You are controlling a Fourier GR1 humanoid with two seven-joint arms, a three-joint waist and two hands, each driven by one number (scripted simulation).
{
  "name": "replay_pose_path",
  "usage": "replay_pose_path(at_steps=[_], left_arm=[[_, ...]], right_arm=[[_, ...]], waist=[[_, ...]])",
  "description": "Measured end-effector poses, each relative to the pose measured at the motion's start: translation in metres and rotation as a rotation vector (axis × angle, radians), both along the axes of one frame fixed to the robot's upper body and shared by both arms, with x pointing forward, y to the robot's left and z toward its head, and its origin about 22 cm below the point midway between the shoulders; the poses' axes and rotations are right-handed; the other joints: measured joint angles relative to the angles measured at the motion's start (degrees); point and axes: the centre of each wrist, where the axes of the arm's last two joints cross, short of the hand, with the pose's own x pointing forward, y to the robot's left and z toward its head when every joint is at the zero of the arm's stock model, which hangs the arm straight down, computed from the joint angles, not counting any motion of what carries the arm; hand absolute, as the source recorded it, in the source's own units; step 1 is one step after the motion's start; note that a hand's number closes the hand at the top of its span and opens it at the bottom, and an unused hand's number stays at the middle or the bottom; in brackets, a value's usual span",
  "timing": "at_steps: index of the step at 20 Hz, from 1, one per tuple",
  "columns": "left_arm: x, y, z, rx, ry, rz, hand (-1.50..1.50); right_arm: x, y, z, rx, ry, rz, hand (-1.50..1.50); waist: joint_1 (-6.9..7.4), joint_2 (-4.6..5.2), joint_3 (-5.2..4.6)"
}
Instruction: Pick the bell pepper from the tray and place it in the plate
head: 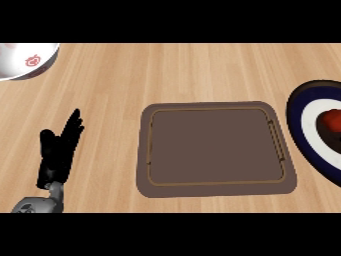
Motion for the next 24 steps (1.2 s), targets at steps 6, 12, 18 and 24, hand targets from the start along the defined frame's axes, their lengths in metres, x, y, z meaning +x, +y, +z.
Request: replay_pose_path(at_steps=[6, 12, 18, 24], left_arm=[[-0.009, 0.001, -0.002, 0.002, 0.003, 0.004, 0.0], [-0.009, 0.002, -0.004, -0.008, 0.006, 0.014, 0.0], [-0.01, 0.002, -0.006, -0.008, 0.007, 0.005, 0.0], [-0.009, -0.005, -0.004, 0.0, 0.005, -0.002, 0.0]], right_arm=[[-0.006, -0.007, 0.0, 0.192, -0.194, 0.144, -1.5], [-0.018, -0.031, 0.012, 0.494, -0.447, 0.172, -1.5], [-0.047, -0.062, 0.003, 0.646, -0.495, 0.199, -1.5], [-0.063, -0.08, -0.01, 0.694, -0.52, 0.254, -1.5]], waist=[[-0.5, -0.2, 0.04], [-1.22, -0.35, 0.02], [-0.71, -0.21, -0.02], [-0.39, -0.13, -0.01]])
